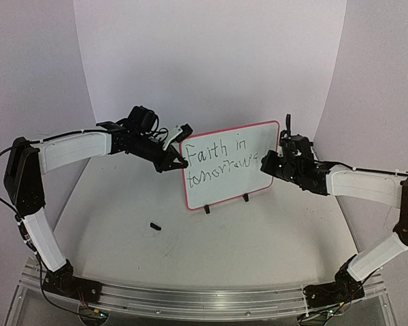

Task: Write a sentence on the whiteboard
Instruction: Write on the whiteboard with the whiteboard marker without the cap.

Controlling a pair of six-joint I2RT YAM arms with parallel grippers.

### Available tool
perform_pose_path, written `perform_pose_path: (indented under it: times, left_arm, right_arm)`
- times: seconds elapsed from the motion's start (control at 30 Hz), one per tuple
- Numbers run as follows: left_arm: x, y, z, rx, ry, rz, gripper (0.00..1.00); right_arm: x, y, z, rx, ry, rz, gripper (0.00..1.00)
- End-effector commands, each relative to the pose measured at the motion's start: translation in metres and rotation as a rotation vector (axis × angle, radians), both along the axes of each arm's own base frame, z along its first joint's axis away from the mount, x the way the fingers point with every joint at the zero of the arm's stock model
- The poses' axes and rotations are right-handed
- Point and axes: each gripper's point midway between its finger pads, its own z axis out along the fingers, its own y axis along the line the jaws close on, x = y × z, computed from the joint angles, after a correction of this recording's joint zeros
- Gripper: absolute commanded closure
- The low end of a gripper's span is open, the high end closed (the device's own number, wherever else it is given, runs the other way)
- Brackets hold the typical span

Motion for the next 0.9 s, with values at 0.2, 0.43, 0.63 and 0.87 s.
perform_pose_path:
  times: [0.2, 0.43, 0.63, 0.87]
  left_arm:
    - [-0.002, 0.015, -0.027, 0.122, 0.014, 0.020, 1.00]
    - [-0.002, 0.014, -0.027, 0.120, 0.015, 0.019, 1.00]
    - [-0.002, 0.014, -0.027, 0.119, 0.016, 0.018, 1.00]
    - [-0.002, 0.014, -0.027, 0.119, 0.017, 0.018, 1.00]
  right_arm:
    - [0.003, -0.018, -0.009, -0.035, 0.003, -0.095, 1.00]
    - [0.000, -0.019, -0.020, -0.045, 0.036, -0.093, 1.00]
    - [0.003, -0.008, -0.018, -0.041, 0.040, -0.040, 1.00]
    - [0.004, 0.000, -0.008, -0.015, 0.023, -0.006, 1.00]
